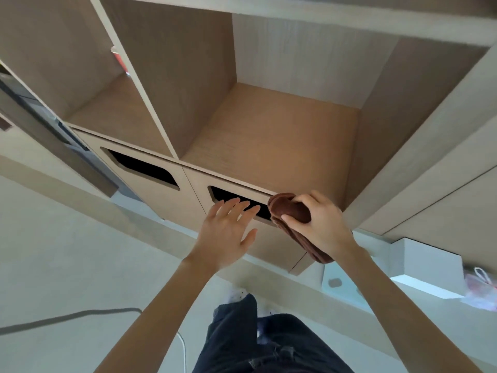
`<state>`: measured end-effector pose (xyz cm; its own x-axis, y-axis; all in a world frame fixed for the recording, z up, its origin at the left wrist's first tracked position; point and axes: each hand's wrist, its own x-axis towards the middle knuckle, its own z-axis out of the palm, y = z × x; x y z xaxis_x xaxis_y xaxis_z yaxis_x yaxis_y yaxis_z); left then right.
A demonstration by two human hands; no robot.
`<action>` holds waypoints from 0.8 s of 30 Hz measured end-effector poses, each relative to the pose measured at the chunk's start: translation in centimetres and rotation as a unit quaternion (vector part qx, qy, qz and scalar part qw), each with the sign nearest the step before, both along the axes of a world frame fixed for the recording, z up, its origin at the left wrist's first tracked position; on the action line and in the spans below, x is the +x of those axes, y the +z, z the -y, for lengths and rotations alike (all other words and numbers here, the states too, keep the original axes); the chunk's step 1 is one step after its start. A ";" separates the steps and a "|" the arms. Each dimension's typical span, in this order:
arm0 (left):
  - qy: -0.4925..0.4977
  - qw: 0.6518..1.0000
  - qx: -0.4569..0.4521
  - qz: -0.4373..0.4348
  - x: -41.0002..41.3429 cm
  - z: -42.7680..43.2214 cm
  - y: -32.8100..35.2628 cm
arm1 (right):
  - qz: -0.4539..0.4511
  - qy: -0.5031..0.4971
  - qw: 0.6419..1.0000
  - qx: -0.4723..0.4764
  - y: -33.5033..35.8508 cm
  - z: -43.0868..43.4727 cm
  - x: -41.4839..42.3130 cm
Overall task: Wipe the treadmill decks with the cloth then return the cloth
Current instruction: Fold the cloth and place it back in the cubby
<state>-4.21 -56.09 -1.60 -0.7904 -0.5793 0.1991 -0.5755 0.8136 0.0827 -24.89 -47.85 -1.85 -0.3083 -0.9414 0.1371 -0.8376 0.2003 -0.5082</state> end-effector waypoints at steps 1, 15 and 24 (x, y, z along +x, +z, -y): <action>-0.008 1.000 0.001 0.000 -0.4 0.9 -0.3 | -0.005 -0.007 1.000 0.007 0.0 0.8 -0.3; -0.106 0.994 0.031 0.001 -5.4 13.0 -3.8 | 0.065 -0.167 0.977 0.120 -2.0 12.2 -4.6; -0.179 0.980 0.079 0.025 -6.6 16.1 -7.3 | 0.164 -0.196 0.966 0.025 -3.9 6.7 -5.4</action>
<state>-10.78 -72.14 -8.86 -0.9551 -0.2838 0.0847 -0.2624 0.9436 0.2019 -30.25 -54.50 -5.75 -0.6619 -0.7463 -0.0711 -0.4875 0.5005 -0.7154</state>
